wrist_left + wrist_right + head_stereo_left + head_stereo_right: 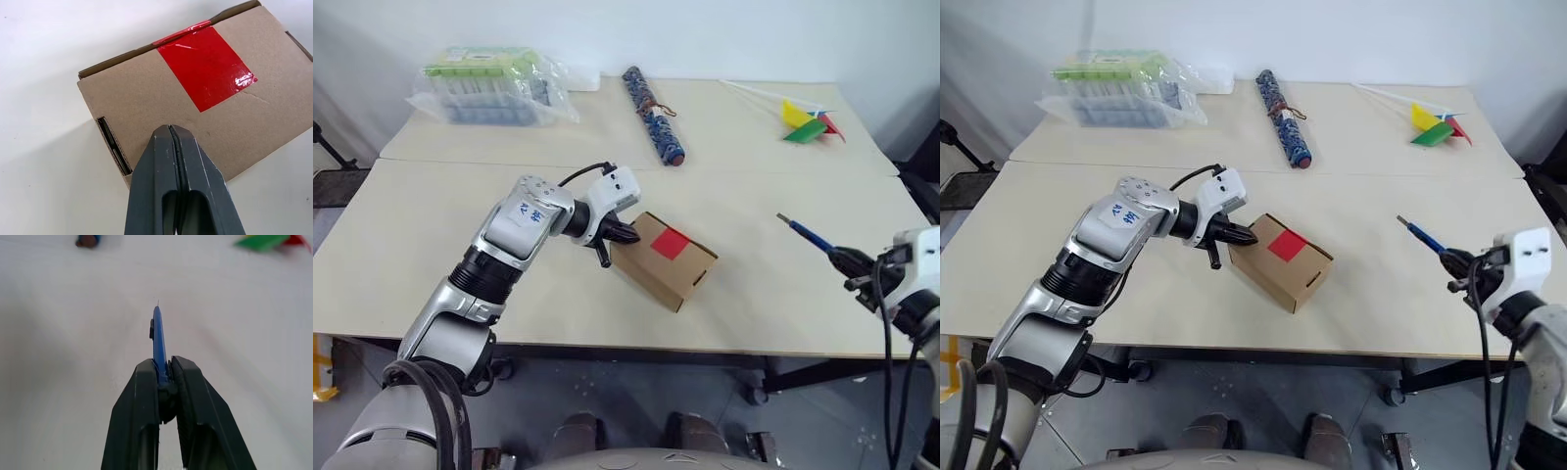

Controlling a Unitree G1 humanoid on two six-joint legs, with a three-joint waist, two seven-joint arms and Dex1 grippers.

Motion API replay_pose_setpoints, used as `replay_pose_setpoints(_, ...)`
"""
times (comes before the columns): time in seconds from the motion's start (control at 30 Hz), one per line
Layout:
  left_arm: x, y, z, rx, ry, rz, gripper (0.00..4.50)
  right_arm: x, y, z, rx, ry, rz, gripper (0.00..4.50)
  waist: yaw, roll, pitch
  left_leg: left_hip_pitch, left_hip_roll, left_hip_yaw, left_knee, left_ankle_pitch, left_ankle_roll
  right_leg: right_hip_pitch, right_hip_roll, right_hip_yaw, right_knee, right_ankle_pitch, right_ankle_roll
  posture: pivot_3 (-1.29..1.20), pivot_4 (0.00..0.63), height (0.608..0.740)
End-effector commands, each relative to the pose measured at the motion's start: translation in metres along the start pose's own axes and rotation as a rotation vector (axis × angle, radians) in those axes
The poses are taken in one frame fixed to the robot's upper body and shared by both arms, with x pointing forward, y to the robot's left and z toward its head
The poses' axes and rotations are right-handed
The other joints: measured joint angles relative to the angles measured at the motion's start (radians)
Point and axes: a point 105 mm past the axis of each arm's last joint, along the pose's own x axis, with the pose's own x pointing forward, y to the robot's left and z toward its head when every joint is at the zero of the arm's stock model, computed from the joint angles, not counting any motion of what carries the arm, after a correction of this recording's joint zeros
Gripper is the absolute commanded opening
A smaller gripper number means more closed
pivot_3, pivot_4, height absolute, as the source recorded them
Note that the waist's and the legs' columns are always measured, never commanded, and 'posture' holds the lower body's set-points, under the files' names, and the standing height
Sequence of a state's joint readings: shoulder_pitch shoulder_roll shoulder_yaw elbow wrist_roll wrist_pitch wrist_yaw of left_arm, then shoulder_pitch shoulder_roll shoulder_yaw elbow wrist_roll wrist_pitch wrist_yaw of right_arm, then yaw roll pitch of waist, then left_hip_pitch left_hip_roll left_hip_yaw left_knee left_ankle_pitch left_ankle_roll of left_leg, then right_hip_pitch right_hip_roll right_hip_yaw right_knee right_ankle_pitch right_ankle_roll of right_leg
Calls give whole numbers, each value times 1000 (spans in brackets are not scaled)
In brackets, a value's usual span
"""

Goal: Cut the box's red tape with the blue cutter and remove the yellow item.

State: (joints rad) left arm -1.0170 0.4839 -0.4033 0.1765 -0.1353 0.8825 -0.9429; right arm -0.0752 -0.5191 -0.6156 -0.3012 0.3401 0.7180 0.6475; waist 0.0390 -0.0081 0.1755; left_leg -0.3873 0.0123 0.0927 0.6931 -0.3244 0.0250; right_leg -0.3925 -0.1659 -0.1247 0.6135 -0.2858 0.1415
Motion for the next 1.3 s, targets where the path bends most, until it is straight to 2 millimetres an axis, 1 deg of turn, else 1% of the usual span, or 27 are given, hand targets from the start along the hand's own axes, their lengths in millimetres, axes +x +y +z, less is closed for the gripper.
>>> replay_pose_setpoints(0.03, 9, -1, -17, -27, 76, -11, 0, 3, 1, -6, -27, -35, -27, 130, -2, 0, 0, 0, 0, 0, 0, 0, 0, 0, 0, 0, 0, 0, 0, 0, 150, 740)
replay_pose_setpoints(0.23, 7, 2, -16, -30, 75, -3, 0, 6, 6, -21, -13, 2, -24, 130, -3, 1, -1, 1, 0, -1, 0, 0, 0, 0, 0, 1, 0, 0, 0, 0, 150, 740)
replay_pose_setpoints(0.3, 6, 3, -15, -32, 73, 4, 0, 3, 9, -28, -4, 36, -17, 858, -3, 1, -1, 1, 0, -1, 0, 0, 1, 0, 0, 2, 0, 0, 0, 0, 150, 740)
replay_pose_setpoints(0.33, 6, 3, -16, -33, 74, 6, 0, 1, 10, -30, -3, 43, -15, 1146, -2, 1, -1, 1, 0, -1, 0, 0, 1, 0, 0, 2, 0, 0, 0, 0, 150, 740)
replay_pose_setpoints(0.37, 5, 4, -16, -32, 74, 6, 0, 0, 10, -29, -2, 45, -16, 1420, -2, 2, -1, 1, 0, -1, 0, 0, 1, 0, 0, 2, 0, 0, 0, 0, 150, 740)
replay_pose_setpoints(0.5, 5, 5, -16, -34, 75, 9, 0, -7, 12, -28, -15, 52, -14, 2828, -5, 2, -1, 1, 1, -1, 0, -1, 2, 0, 0, 3, 0, 0, 0, 0, 150, 740)
replay_pose_setpoints(0.67, 5, 6, -16, -35, 75, 12, 0, -19, 8, -13, -79, 33, -24, 4475, -5, 2, -1, 1, 2, -2, 0, -1, 2, 0, 0, 3, -1, 0, 0, 0, 150, 740)
replay_pose_setpoints(0.73, 4, 7, -15, -34, 73, 13, 0, -24, 10, 4, -136, 4, -12, 4475, -6, 2, -1, 1, 2, -1, 0, -2, 3, 0, 0, 4, -1, 0, 0, 0, 150, 740)
replay_pose_setpoints(0.8, 4, 9, -14, -32, 68, 15, 0, -25, 16, 23, -187, -29, 21, 4475, -6, 2, 0, 1, 2, -1, 0, -2, 3, 0, 0, 5, -1, 0, 0, 0, 150, 740)
replay_pose_setpoints(0.87, 2, 12, -10, -30, 56, 23, 0, -20, 28, 45, -231, -66, 82, 4475, -10, 2, 0, 1, 2, -1, 0, -2, 3, 0, 0, 4, -2, 0, 0, 0, 150, 740)
replay_pose_setpoints(0.93, 1, 15, -8, -26, 45, 36, 0, -15, 37, 58, -256, -78, 127, 4475, -13, 2, 0, 1, 3, -1, 0, -2, 4, -1, 0, 5, -3, 0, 0, 0, 150, 740)
replay_pose_setpoints(0.97, -1, 17, -6, -26, 37, 41, 0, -6, 43, 67, -276, -86, 156, 4475, -13, 2, 0, 1, 4, -1, 0, -2, 4, -1, 0, 5, -3, 0, 0, 0, 150, 740)
replay_pose_setpoints(1.03, -7, 21, -2, -36, 17, 57, 0, 7, 53, 82, -307, -108, 192, 4113, -15, 2, 0, 1, 4, -1, 0, -2, 4, -1, 0, 5, -3, 0, 0, 0, 150, 740)
replay_pose_setpoints(1.07, -10, 23, 0, -44, 6, 63, 0, 13, 58, 85, -317, -98, 221, 3942, -16, 2, 0, 1, 4, 0, 0, -2, 4, -2, 0, 5, -3, 0, 0, 0, 150, 740)
replay_pose_setpoints(1.17, -18, 25, 4, -64, -24, 70, 0, 27, 70, 90, -349, -69, 290, 2933, -16, 1, 1, -1, 3, -1, -1, -2, 4, -3, 0, 4, -2, 0, 0, 0, 150, 740)
replay_pose_setpoints(1.23, -27, 28, 9, -90, -55, 84, 0, 40, 73, 96, -370, -73, 314, 2222, -16, 1, 2, -3, 1, 0, -2, -2, 4, -4, 0, 4, -3, 0, 0, 0, 150, 740)
replay_pose_setpoints(1.3, -36, 31, 14, -129, -93, 91, 0, 55, 75, 96, -398, -44, 338, 1466, -18, 0, 3, -4, 0, 1, -1, -3, 5, -5, 0, 4, -4, 1, 1, 0, 150, 740)
